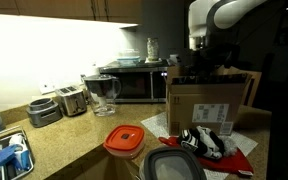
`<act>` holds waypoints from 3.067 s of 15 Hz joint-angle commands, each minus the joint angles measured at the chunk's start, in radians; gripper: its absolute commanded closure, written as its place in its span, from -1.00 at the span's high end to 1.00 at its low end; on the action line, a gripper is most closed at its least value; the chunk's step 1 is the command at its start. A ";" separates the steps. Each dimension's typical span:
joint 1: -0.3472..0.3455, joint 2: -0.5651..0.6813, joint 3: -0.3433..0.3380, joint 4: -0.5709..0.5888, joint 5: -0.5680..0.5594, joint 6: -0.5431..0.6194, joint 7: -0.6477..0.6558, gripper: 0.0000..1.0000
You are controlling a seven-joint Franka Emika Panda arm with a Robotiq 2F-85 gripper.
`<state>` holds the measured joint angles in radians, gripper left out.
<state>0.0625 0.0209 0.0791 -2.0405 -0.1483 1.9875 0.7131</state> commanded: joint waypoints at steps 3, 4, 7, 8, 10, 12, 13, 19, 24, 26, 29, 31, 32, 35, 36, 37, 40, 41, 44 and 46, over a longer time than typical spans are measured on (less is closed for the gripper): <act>0.034 0.084 0.004 0.147 -0.019 -0.137 0.021 1.00; 0.039 0.094 0.002 0.160 -0.029 -0.150 0.034 1.00; 0.044 0.130 -0.013 0.196 -0.055 -0.192 0.063 1.00; 0.045 0.139 -0.017 0.203 -0.066 -0.198 0.073 1.00; 0.045 0.152 -0.028 0.215 -0.087 -0.198 0.095 1.00; 0.044 0.166 -0.040 0.224 -0.097 -0.194 0.110 1.00; 0.043 0.173 -0.044 0.219 -0.095 -0.181 0.119 1.00; 0.055 0.238 -0.057 0.184 -0.098 -0.086 0.198 1.00; 0.074 0.307 -0.077 0.156 -0.109 0.020 0.228 1.00; 0.081 0.324 -0.088 0.146 -0.109 0.038 0.233 1.00; 0.088 0.336 -0.097 0.136 -0.100 0.036 0.226 1.00; 0.088 0.337 -0.098 0.127 -0.093 0.038 0.220 1.00; 0.088 0.337 -0.098 0.125 -0.093 0.038 0.219 1.00; 0.089 0.331 -0.096 0.116 -0.091 0.042 0.215 0.47; 0.090 0.330 -0.095 0.114 -0.092 0.044 0.214 0.33; 0.092 0.328 -0.094 0.111 -0.092 0.045 0.214 0.20; 0.098 0.325 -0.092 0.108 -0.093 0.045 0.213 -0.21; 0.100 0.325 -0.092 0.108 -0.093 0.044 0.213 -0.33; 0.102 0.325 -0.092 0.107 -0.092 0.043 0.211 -0.73; 0.103 0.323 -0.092 0.105 -0.092 0.044 0.209 -0.99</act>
<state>0.1571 0.3706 -0.0073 -1.8944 -0.2295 1.9986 0.9137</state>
